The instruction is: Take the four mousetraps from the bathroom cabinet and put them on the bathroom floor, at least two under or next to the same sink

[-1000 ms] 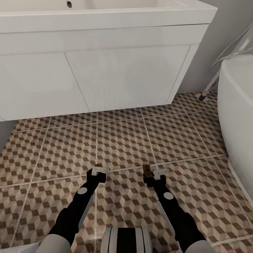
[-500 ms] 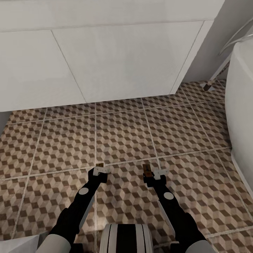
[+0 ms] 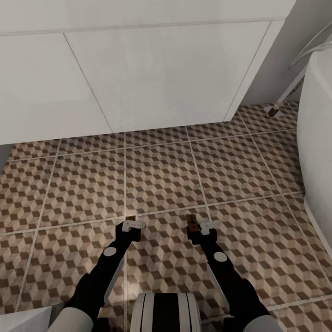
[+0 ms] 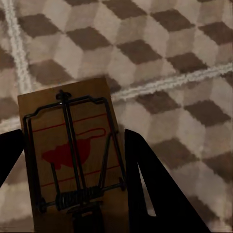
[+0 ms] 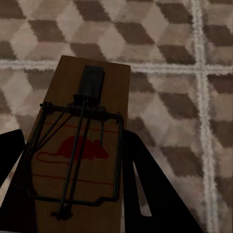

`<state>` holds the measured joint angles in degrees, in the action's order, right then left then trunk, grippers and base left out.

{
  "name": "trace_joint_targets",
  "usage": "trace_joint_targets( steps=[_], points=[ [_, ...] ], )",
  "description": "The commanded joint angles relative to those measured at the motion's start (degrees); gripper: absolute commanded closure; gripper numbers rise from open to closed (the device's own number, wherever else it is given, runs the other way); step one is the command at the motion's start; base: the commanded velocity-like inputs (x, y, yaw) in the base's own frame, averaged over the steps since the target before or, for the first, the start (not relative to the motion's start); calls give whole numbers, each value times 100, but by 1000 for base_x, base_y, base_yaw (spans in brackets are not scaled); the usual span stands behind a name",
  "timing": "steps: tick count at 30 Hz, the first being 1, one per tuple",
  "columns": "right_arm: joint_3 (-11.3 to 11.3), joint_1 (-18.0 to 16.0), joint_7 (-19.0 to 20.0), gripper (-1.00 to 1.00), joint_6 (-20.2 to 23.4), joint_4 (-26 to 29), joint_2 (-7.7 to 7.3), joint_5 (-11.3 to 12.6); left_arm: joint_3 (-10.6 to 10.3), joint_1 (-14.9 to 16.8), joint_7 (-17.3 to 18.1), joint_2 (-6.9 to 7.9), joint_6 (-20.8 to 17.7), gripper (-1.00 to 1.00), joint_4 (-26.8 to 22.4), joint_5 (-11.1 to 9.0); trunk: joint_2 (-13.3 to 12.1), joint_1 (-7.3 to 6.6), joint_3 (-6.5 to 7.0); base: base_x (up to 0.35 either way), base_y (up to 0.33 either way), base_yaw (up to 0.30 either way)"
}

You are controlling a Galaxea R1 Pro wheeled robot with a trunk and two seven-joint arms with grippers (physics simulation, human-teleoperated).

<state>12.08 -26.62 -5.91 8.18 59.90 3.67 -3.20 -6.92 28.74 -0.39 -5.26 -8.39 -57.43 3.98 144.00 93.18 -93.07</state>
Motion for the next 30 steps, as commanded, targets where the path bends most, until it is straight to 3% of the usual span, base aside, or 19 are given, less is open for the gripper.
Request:
trace_joint_targets(
  steps=[1,4,6,8,9,11,13,16,22,25,30],
  points=[
    [34,-3,-55,100,69,95,-4,-78,10,0,2,-23,-58,100,2,50,1,-1,-3,0,0,0],
    [55,-17,-51,100,373,417,-1,-212,27,10,-3,-59,-460,100,-65,48,1,-1,-3,0,0,0],
    [61,-65,-42,100,732,644,16,-294,33,33,1,-69,-1031,100,-321,49,1,-1,-3,0,0,0],
    [64,-268,-28,100,1124,869,48,-350,38,105,3,-76,-1977,100,-856,52,1,-1,-3,0,0,0],
    [64,-334,-26,100,1185,901,56,-357,39,147,3,-77,-2200,100,-982,53,1,-1,-3,0,0,0],
    [65,-540,-17,100,1326,965,90,-367,40,386,3,-79,-2708,100,-1258,61,1,-1,-3,0,0,0],
    [66,-849,-11,100,1527,1000,196,-371,41,883,4,-78,-3055,100,-1286,60,1,-1,-3,0,0,0],
    [66,-1239,-8,100,1911,1008,328,-374,44,1496,-56,-74,-3220,100,-823,60,1,-1,-3,0,0,0],
    [73,-1955,-6,100,2378,791,434,-375,50,2613,-611,-83,-3292,100,370,52,1,-1,-3,0,0,0],
    [74,-2316,-6,100,2410,296,475,-375,51,2876,-712,-123,-3295,100,533,41,1,-1,-3,0,0,0],
    [87,-2597,6,100,2318,-178,491,-369,45,2978,-701,-184,-3267,100,516,16,1,-1,-3,0,0,0]
  ],
)
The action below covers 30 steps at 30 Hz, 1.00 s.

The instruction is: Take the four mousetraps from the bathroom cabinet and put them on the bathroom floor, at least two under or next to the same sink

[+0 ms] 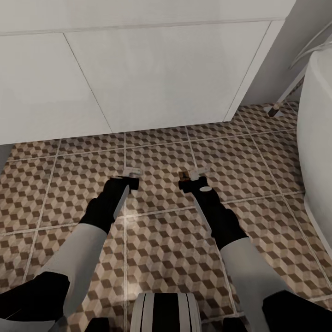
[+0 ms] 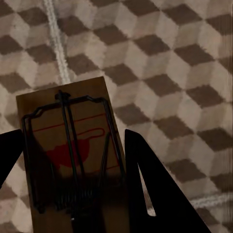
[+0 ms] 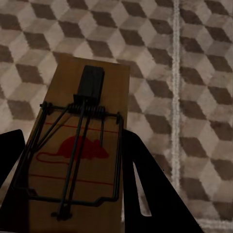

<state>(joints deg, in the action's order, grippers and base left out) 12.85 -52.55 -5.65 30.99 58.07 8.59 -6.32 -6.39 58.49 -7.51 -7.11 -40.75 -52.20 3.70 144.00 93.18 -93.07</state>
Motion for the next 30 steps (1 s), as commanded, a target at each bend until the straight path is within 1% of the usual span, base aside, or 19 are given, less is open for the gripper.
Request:
trace_joint_targets(
  steps=[1,3,7,10,13,18,22,26,30],
  points=[
    [14,-15,-20,100,17,-12,0,-55,-9,6,25,-2,-29,100,-41,42,1,-1,-3,0,0,0],
    [23,-38,-18,100,-42,-28,1,-54,-19,14,103,-1,-25,100,-230,38,1,-1,-3,0,0,0],
    [46,-58,-30,100,-102,149,-2,-53,-74,25,361,26,-44,100,-1139,48,1,-1,-3,0,0,0],
    [48,-61,-44,100,-108,282,-7,-53,-93,15,403,34,-65,100,-1566,72,1,-1,-3,0,0,0],
    [44,-62,-54,100,-100,400,-13,-53,-98,0,414,83,-72,100,-1718,87,1,-1,-3,0,0,0],
    [43,-62,-66,100,-83,449,-15,-61,-99,-12,417,118,-73,100,-1776,88,1,-1,-3,0,0,0],
    [42,-62,-68,100,-63,603,-15,-62,-99,-13,417,121,-73,100,-1917,87,7,10,-92,0,0,0],
    [42,-62,-68,100,-59,689,-15,-58,-99,-21,417,122,-119,100,-2351,87,12,20,-192,0,0,0],
    [48,-62,-68,100,-58,779,-15,-54,-100,-22,417,125,-539,100,-2590,87,17,30,-311,0,0,0]
  ],
)
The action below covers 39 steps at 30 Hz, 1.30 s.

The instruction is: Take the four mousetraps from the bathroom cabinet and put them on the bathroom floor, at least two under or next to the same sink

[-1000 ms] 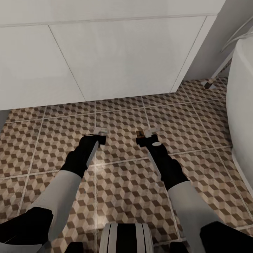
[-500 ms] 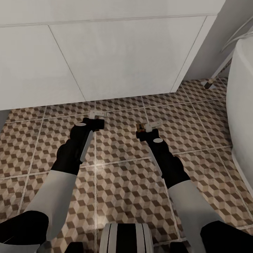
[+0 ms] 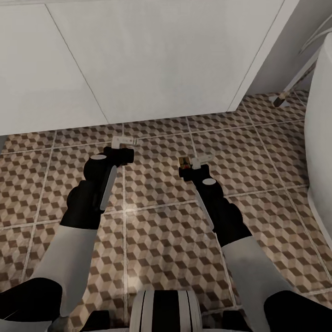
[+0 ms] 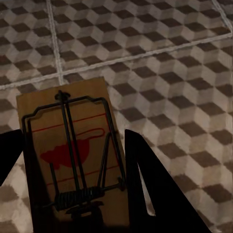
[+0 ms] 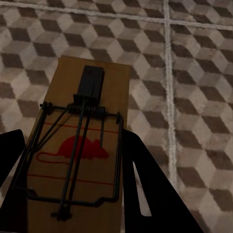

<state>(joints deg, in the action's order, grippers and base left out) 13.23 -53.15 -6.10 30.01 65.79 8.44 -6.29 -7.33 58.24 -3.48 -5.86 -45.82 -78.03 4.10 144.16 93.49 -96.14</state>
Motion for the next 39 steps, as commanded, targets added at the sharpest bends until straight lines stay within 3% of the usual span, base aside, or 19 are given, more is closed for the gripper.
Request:
trace_joint_targets(
  steps=[1,11,28,39],
  points=[
    [11,-3,-23,100,40,27,0,-57,-7,3,14,-1,-105,100,-27,47,3,1,-35,0,0,0],
    [6,-3,-23,100,108,420,0,-56,-11,-107,30,31,-227,100,-39,39,16,27,-347,0,0,0],
    [13,-3,-23,100,168,470,0,-48,-6,-166,31,34,-225,100,-60,50,39,71,-877,0,0,0],
    [13,-3,-23,100,166,470,0,-50,-11,-167,31,36,-225,100,-97,48,54,99,-886,0,0,0]
  ],
)
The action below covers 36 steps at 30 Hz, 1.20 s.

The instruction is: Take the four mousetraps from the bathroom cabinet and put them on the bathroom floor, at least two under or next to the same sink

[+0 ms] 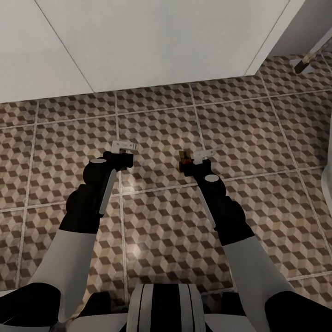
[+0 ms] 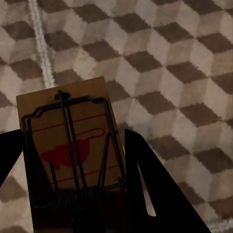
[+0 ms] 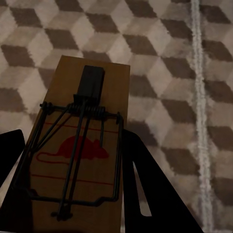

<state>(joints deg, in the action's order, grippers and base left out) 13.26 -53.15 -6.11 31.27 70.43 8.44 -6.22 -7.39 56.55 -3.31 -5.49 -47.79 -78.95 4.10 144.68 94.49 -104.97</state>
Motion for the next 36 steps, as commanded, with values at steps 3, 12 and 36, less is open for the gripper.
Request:
trace_joint_targets(
  steps=[3,12,36],
  points=[
    [10,-3,-22,100,40,6,0,-58,-5,4,15,-2,-28,100,-14,49,5,7,-3,0,0,0],
    [10,-1,-27,100,22,8,-5,-72,-8,-6,4,-3,-25,100,-45,47,7,10,-3,0,0,0],
    [-24,-85,-148,100,-427,-126,15,-1233,-475,-255,-1274,-55,2506,100,1279,135,7,10,-3,0,0,0]
  ],
)
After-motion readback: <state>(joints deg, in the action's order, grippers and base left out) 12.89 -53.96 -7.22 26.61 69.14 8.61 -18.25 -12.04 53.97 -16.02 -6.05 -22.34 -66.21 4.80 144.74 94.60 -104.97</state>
